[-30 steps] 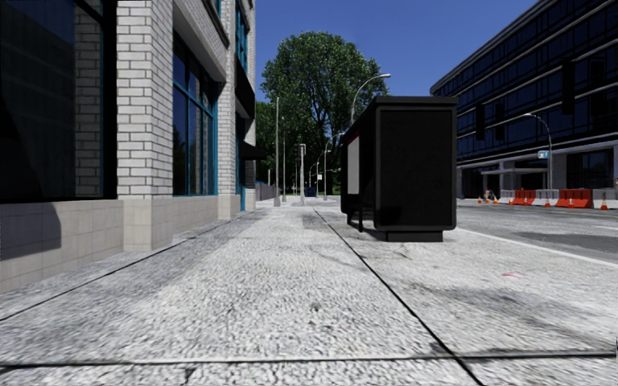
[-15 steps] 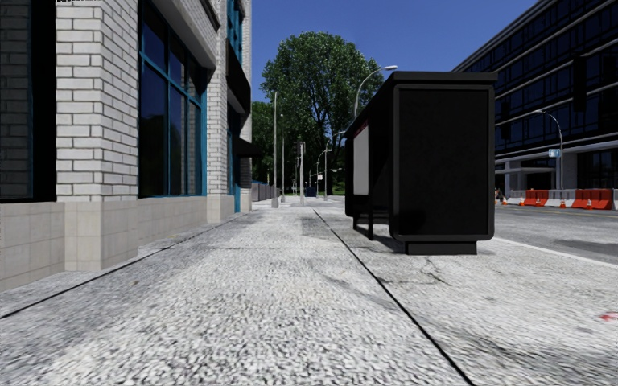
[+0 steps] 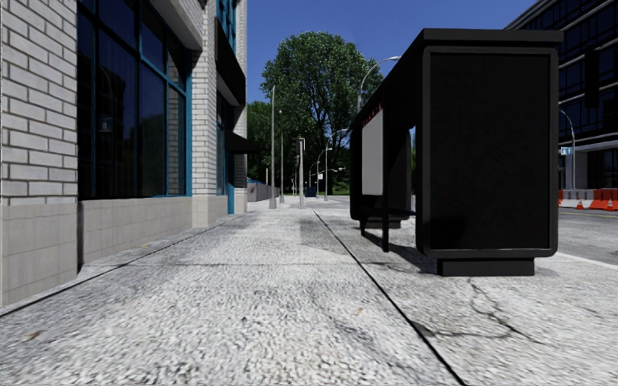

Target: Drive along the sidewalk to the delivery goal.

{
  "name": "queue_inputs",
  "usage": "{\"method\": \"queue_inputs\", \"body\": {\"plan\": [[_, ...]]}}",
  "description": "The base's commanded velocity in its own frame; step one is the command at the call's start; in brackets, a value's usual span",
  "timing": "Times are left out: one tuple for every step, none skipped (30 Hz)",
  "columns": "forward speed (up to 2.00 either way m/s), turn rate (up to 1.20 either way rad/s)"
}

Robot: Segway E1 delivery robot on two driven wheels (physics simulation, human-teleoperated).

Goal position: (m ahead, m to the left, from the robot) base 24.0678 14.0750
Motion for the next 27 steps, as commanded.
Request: {"method": "queue_inputs", "body": {"plan": [[2.0,0.0],[2.0,0.0],[2.0,0.0],[2.0,0.0],[2.0,0.0],[2.0,0.0],[2.0,0.0],[2.0,0.0],[2.0,0.0],[2.0,0.0],[2.0,0.0],[2.0,0.14],[2.0,0.55],[2.0,0.65],[2.0,0.67],[2.0,0.67],[2.0,0.23],[2.0,0.0],[2.0,0.0],[2.0,0.0],[2.0,0.0],[2.0,0.0],[2.0,0.0],[2.0,0.0],[2.0,0.0],[2.0,0.0],[2.0,0.0]]}}
